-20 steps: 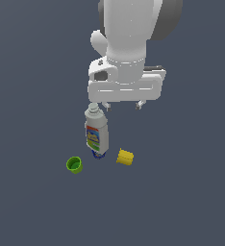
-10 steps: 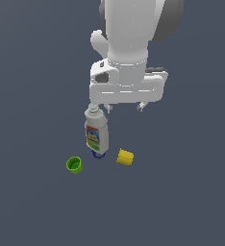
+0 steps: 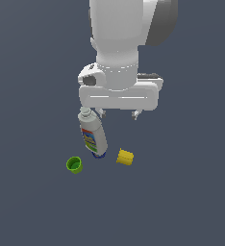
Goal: Pick up a designated object from a clutter of objects.
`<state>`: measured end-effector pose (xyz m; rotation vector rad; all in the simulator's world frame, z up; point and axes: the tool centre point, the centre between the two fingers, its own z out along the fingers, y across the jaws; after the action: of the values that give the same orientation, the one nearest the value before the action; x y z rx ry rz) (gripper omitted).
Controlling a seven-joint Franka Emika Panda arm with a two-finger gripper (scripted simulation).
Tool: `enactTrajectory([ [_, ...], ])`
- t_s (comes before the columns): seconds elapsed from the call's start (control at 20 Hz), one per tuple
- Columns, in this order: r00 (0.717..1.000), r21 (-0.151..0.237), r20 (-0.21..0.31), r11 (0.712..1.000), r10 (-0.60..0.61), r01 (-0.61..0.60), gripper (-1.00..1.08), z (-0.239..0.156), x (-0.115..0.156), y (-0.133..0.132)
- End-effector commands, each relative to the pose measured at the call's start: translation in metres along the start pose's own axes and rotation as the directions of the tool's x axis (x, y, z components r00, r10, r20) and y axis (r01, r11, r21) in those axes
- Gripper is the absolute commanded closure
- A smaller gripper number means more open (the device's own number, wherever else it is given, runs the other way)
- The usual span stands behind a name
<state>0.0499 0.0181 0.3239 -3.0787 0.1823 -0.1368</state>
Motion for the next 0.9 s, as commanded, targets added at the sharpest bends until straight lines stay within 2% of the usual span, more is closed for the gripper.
enactTrajectory([
  [0.0,0.995,-0.008,0.060,0.997,0.077,-0.077,-0.92,0.040,-0.003,0.016],
  [0.2,0.975,-0.014,0.063,0.977,0.213,-0.213,-0.92,0.065,0.012,0.038],
  [0.4,0.929,-0.027,0.062,0.931,0.364,-0.363,-0.92,0.096,0.027,0.066],
  [0.6,0.861,-0.045,0.057,0.863,0.505,-0.503,-0.92,0.127,0.038,0.096],
  [0.85,0.753,-0.069,0.041,0.754,0.657,-0.653,-0.92,0.165,0.048,0.134],
])
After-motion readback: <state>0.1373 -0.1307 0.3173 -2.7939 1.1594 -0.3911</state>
